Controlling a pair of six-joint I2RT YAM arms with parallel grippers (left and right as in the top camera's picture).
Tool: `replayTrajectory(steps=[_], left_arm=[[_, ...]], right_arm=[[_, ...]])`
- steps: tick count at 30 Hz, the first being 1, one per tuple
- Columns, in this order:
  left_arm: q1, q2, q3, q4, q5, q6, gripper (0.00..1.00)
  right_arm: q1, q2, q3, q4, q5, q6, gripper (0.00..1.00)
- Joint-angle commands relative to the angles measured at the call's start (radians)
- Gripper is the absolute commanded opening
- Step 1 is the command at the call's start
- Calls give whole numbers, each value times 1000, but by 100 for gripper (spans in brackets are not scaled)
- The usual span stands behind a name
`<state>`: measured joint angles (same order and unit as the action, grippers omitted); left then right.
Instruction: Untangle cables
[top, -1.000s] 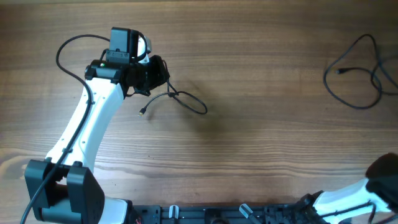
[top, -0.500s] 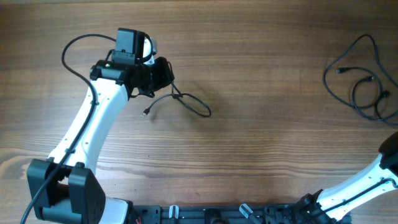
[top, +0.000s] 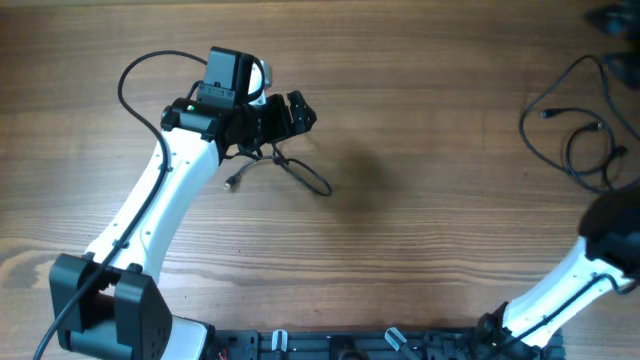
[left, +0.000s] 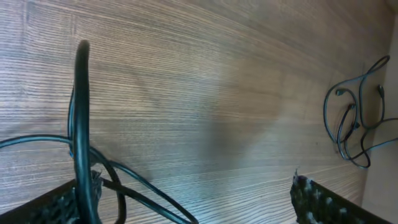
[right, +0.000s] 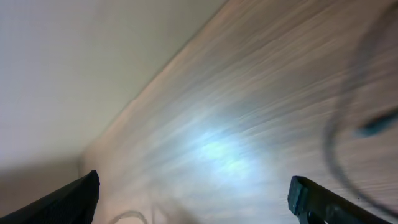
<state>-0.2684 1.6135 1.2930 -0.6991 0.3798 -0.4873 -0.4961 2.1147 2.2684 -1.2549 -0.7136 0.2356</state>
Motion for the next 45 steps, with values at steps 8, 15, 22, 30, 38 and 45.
replayTrajectory(steps=[8, 15, 22, 30, 38, 45], left_arm=[[40, -14, 1, -133, -291, 1, 100], [35, -13, 1, -400, -435, 1, 100], [159, -51, 39, -374, -237, 17, 100], [429, -131, 51, -280, -74, 39, 100], [507, -81, 50, -281, -80, 40, 100], [507, -76, 50, -275, -81, 40, 100]], right_arm=[[441, -41, 7, -116, 386, -60, 100], [538, -41, 7, -105, 441, -47, 100], [566, -41, 7, -139, 230, -254, 100], [777, -39, -43, -155, 218, -380, 89], [1029, -37, -288, 41, 222, -415, 85], [1162, -37, -537, 375, 223, -248, 79]])
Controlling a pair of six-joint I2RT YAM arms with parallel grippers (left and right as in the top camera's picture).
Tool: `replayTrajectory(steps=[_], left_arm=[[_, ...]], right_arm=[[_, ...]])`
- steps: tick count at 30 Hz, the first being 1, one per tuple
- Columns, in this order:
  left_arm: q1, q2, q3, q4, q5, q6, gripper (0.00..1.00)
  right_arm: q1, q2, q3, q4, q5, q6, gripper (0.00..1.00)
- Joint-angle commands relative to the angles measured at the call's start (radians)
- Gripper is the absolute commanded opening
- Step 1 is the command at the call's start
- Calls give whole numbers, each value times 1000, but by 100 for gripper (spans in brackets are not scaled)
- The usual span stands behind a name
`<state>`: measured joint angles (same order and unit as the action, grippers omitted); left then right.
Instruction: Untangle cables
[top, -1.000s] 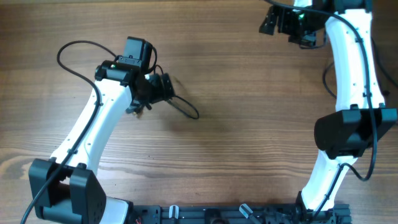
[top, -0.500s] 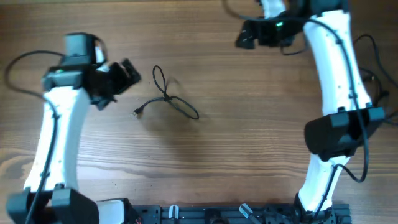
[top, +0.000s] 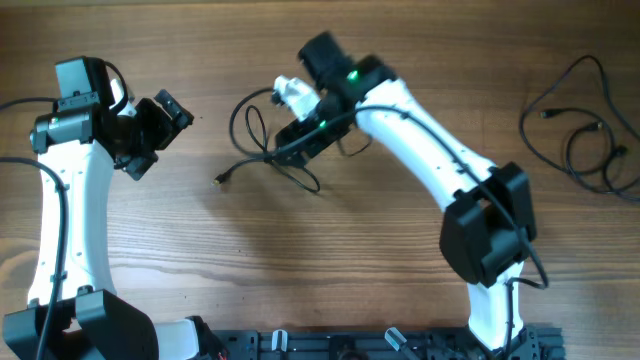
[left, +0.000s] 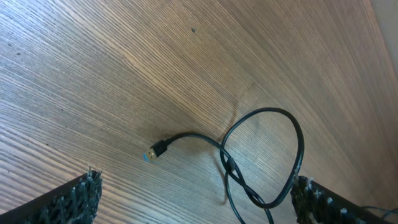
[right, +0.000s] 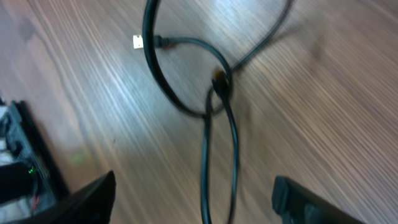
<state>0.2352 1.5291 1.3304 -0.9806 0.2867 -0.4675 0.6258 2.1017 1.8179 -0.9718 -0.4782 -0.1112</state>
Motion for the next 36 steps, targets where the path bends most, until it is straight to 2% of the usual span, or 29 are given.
replayTrajectory(steps=[1, 3, 7, 11, 13, 19, 21, 26, 29, 33, 36], left_arm=[[3, 9, 13, 6, 12, 20, 100], [3, 9, 12, 6, 12, 20, 100], [3, 9, 12, 4, 12, 20, 100], [3, 9, 12, 5, 12, 20, 100], [3, 9, 12, 5, 12, 20, 100], [3, 9, 12, 4, 12, 19, 100], [3, 9, 12, 5, 12, 19, 100], [3, 9, 12, 5, 12, 19, 100], [3, 9, 12, 5, 12, 19, 100], [2, 9, 12, 5, 12, 19, 100], [3, 9, 12, 4, 13, 19, 100]], right_arm=[[51, -24, -119, 152, -12, 136, 74], [68, -24, -195, 301, 19, 264, 62], [74, -24, -290, 465, 154, 432, 49], [73, -24, -308, 498, 212, 459, 29], [70, -28, -305, 507, 207, 459, 12], [10, -159, -278, 507, 190, 424, 10], [-38, -253, -271, 508, 194, 422, 5], [-272, -513, -271, 515, 193, 430, 4], [-434, -605, -271, 522, 194, 436, 4], [-670, -629, -272, 529, 220, 471, 4], [-798, -600, -272, 496, 324, 566, 4]])
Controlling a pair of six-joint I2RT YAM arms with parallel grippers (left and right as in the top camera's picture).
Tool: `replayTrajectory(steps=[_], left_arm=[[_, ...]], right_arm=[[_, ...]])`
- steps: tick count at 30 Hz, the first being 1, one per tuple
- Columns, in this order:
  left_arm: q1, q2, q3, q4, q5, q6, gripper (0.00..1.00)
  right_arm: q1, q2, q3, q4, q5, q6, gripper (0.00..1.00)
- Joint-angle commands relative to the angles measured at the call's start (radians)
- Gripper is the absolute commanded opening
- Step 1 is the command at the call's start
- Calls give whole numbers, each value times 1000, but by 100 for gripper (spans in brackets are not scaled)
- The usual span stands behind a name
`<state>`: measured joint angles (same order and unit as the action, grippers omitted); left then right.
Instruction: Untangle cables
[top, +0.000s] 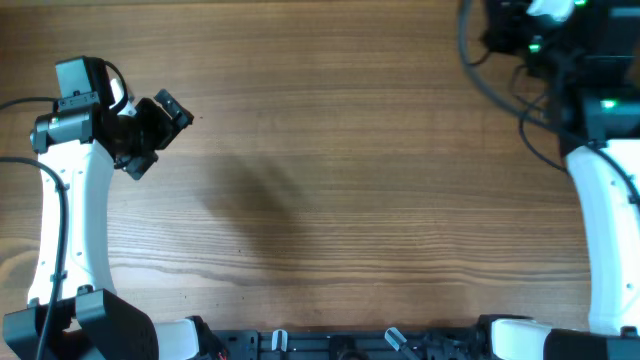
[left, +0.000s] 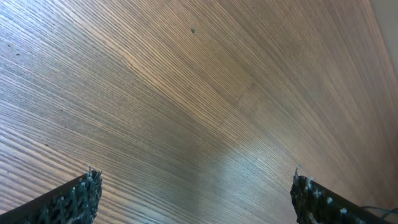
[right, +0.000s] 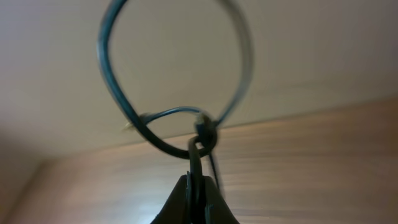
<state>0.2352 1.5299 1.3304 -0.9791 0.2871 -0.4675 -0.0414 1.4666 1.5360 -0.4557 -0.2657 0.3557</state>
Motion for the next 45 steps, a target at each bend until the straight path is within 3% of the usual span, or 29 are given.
replayTrajectory(steps=[1, 6, 12, 17, 21, 22, 25, 26, 31, 37, 45], left_arm=[[2, 8, 12, 2, 12, 19, 100], [2, 8, 12, 3, 12, 19, 100], [-5, 8, 12, 3, 12, 19, 100], [-56, 8, 12, 20, 11, 19, 100], [-100, 8, 12, 64, 11, 19, 100], [-111, 8, 12, 74, 11, 19, 100], [-141, 8, 12, 94, 11, 19, 100], [-149, 8, 12, 101, 11, 19, 100], [-163, 8, 12, 117, 12, 19, 100], [-175, 8, 12, 117, 12, 19, 100], [-219, 8, 12, 150, 8, 19, 100]], right_arm=[[-180, 49, 10, -25, 113, 122, 4], [-407, 111, 10, -72, 110, 262, 4], [-567, 246, 10, -60, 110, 304, 4], [-611, 415, 10, 264, 113, 380, 4], [-595, 527, 10, 414, 110, 440, 5], [-587, 557, 10, 427, 105, 439, 16], [-578, 592, 10, 404, 37, 381, 94], [-576, 592, 10, 397, 2, 347, 100], [-581, 506, 11, 328, -108, 329, 100], [-542, 299, 11, 29, -125, 309, 100], [-322, 23, 11, -232, -228, 24, 100]])
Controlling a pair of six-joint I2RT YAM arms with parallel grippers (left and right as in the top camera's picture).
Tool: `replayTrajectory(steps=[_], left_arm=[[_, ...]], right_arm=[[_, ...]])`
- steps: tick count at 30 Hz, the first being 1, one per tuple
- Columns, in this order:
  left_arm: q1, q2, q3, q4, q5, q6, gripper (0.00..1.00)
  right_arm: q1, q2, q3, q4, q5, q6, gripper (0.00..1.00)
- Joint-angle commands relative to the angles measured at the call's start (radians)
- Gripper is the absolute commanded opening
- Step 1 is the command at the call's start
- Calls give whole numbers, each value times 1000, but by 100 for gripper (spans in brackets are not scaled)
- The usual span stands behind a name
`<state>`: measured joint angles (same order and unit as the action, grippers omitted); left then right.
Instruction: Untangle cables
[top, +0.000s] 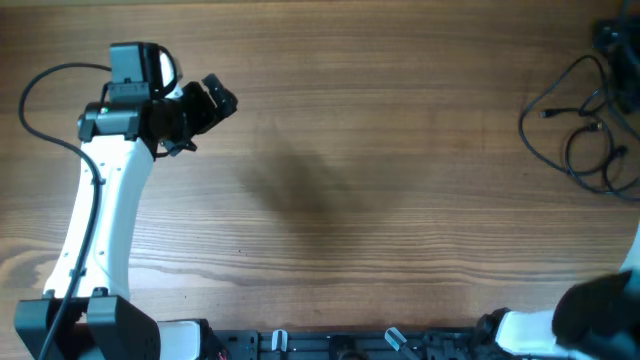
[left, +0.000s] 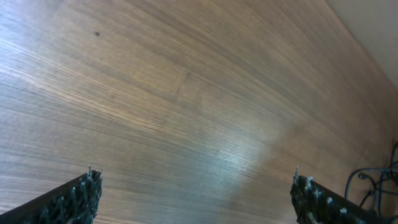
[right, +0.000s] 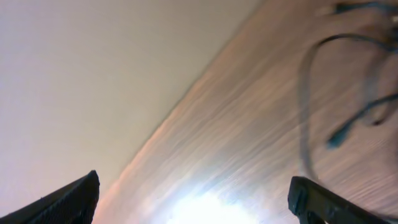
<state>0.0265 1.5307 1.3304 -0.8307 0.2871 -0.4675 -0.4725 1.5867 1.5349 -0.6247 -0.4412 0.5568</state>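
A heap of thin dark cables (top: 572, 140) lies at the table's right edge; it shows small at the far right in the left wrist view (left: 373, 179) and blurred in the right wrist view (right: 307, 106). My left gripper (top: 205, 120) hovers over bare wood at the upper left, open, with nothing between its fingers (left: 73, 198). My right gripper (right: 194, 193) is open and empty, looking along the table towards the cables. In the overhead view only the right arm's base (top: 600, 315) shows.
The wooden table (top: 340, 200) stretches between the left gripper and the cables. A dark object (top: 612, 35) sits at the top right corner. The left arm's own black lead (top: 40, 90) loops at the far left.
My right gripper was shut on a cable loop held up in the air; now it is open and empty, with cables on the table ahead. The left gripper has moved right and farther back.
First my left gripper was at a looped cable left of the middle. Then it stood open at the far left and my right gripper was over that cable. Then the right gripper held the cable aloft at the far right. Now both are open and empty.
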Motion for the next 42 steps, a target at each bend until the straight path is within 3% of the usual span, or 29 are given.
replayTrajectory(steps=[1, 10, 15, 22, 27, 30, 35, 42], left_arm=[[-10, 7, 12, 1, 8, 19, 100], [-10, 7, 12, 1, 8, 19, 100], [-10, 7, 12, 1, 8, 19, 100], [-10, 7, 12, 1, 8, 19, 100], [-10, 7, 12, 1, 8, 19, 100], [-10, 7, 12, 1, 8, 19, 100], [-10, 7, 12, 1, 8, 19, 100], [-10, 7, 12, 1, 8, 19, 100]], right_arm=[[146, -123, 12, -91, -41, -214, 100], [442, -287, 12, -392, 31, -402, 100], [475, -299, 11, -470, 29, -234, 100], [475, -297, 11, -520, 49, -254, 100], [475, -308, 11, -513, -82, -517, 100], [481, -315, 10, -511, -85, -600, 100], [517, -445, -87, -351, 27, -593, 100], [520, -850, -549, 137, 203, -457, 100]])
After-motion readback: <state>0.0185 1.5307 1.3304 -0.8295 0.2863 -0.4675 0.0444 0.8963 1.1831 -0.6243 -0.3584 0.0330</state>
